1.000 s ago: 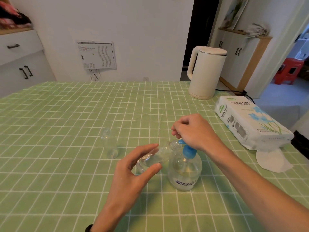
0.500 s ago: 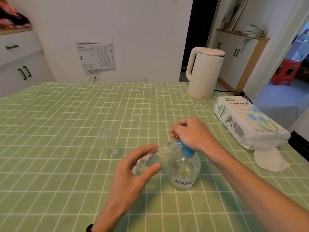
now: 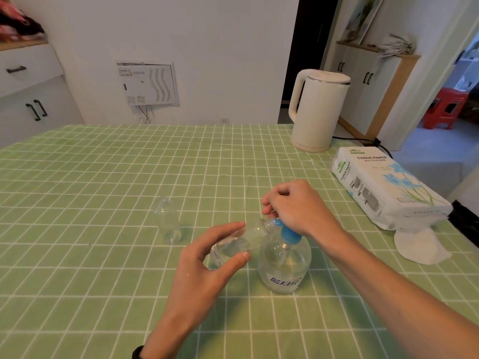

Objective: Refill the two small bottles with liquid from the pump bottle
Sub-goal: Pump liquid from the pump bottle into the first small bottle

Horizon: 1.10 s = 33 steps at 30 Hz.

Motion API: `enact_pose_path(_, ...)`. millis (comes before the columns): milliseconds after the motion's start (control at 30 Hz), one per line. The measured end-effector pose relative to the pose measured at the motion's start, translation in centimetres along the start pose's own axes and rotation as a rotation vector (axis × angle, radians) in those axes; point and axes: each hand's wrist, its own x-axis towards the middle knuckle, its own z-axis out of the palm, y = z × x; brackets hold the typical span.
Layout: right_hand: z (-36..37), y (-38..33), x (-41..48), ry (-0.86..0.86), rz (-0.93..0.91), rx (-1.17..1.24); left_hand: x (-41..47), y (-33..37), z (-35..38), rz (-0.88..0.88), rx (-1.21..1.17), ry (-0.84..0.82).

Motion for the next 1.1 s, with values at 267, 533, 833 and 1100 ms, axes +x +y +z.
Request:
enact_pose_path(267, -0.3, -0.4, -0.5, 0.010, 0.003, -0.010, -0.1, 0.0, -0.1, 0.001, -0.001, -0.011)
enact_pose_path(533, -0.9, -1.4, -0.5, 0.017, -0.049, -0.066, 0.2, 0.5, -0.2, 0.015, -0.035, 0.004)
enact_pose_path(833, 0.0, -0.1, -0.1, 0.001, -0.007, -0.009, 0.0, -0.1, -0.1, -0.012, -0.002, -0.005)
enact_pose_path(1100, -0.3, -0.5, -0.5, 0.005, -0.004, -0.036, 0.0, 0.1, -0.1, -0.013, 0.002, -0.009)
